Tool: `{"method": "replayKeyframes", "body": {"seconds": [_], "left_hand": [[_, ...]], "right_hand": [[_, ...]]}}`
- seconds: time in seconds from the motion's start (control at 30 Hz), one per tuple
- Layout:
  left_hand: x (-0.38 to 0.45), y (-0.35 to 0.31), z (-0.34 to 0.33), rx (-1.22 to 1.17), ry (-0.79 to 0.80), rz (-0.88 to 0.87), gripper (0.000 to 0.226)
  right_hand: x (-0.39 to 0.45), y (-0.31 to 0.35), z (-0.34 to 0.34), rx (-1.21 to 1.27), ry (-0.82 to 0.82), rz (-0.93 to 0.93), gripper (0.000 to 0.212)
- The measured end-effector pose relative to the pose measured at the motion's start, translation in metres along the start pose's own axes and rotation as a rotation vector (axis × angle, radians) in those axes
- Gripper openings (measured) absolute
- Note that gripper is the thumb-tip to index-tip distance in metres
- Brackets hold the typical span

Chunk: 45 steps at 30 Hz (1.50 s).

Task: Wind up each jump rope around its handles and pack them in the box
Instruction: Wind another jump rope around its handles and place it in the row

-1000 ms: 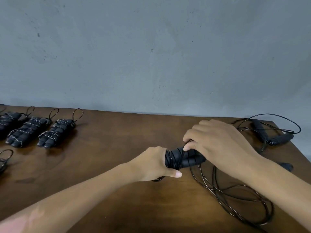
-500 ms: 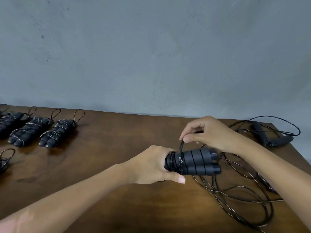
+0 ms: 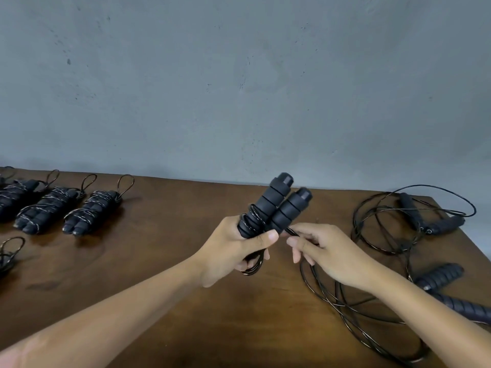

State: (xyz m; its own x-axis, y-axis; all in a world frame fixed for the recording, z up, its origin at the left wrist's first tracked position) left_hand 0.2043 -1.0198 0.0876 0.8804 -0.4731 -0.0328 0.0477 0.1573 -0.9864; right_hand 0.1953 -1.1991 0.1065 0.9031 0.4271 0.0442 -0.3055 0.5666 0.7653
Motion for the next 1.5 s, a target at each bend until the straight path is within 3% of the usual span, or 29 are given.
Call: {"method": "replayKeyframes", "body": {"seconds": [0.1,0.3,0.53,0.67,0.8,0.87,1.03,1.23,1.33,1.5], "left_hand": [[0.004,0.006,0.009,-0.068,-0.103,0.05,0.03],[0.008,0.016,0.027,-0.088,-0.237,0.13,0.031],[0.009,0.021,0.024,-0.029,-0.263,0.171,0.028],[0.01,0.022,0.019,0.167,-0.204,0.179,0.033],[0.011,0.019,0.009,0.403,-0.114,0.186,0.034],[0.011,0.015,0.006,0.519,-0.097,0.172,0.034],[0.007,0.003,-0.005,0.775,0.033,0.138,0.03],[0.003,-0.003,-0.022,0.937,0.241,0.063,0.031],[0.001,-0.005,-0.026,0.907,0.28,0.011,0.031],[-0.002,-0.009,-0.019,0.715,0.21,-0.05,0.028]], "right_hand": [[-0.007,-0.007,0.004,-0.127,-0.04,-0.044,0.016],[-0.022,0.009,0.015,-0.389,-0.064,-0.055,0.018],[-0.031,0.05,0.02,-0.63,-0.126,0.014,0.031],[-0.031,0.074,0.027,-0.732,-0.119,0.101,0.026],[-0.025,0.088,0.034,-0.854,-0.077,0.114,0.046],[-0.021,0.093,0.036,-0.875,-0.058,0.134,0.043],[-0.007,0.091,0.058,-0.794,-0.119,0.113,0.018],[0.011,0.081,0.066,-0.643,-0.185,0.054,0.021],[0.018,0.062,0.07,-0.418,-0.205,-0.038,0.022],[0.024,0.026,0.071,-0.01,-0.218,-0.101,0.015]]}}
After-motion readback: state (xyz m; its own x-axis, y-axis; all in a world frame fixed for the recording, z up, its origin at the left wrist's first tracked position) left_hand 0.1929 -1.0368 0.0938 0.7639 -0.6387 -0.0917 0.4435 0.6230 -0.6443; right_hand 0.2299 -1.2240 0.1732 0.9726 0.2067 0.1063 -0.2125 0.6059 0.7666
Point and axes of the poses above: each hand's wrist, its own x-axis towards the middle knuckle, its own z-axis out of the back of the hand, y = z × x, the point moved 6 cm from there along x, towards the middle knuckle, and after that the axes turned 7 degrees about x, right-handed, at the moved point
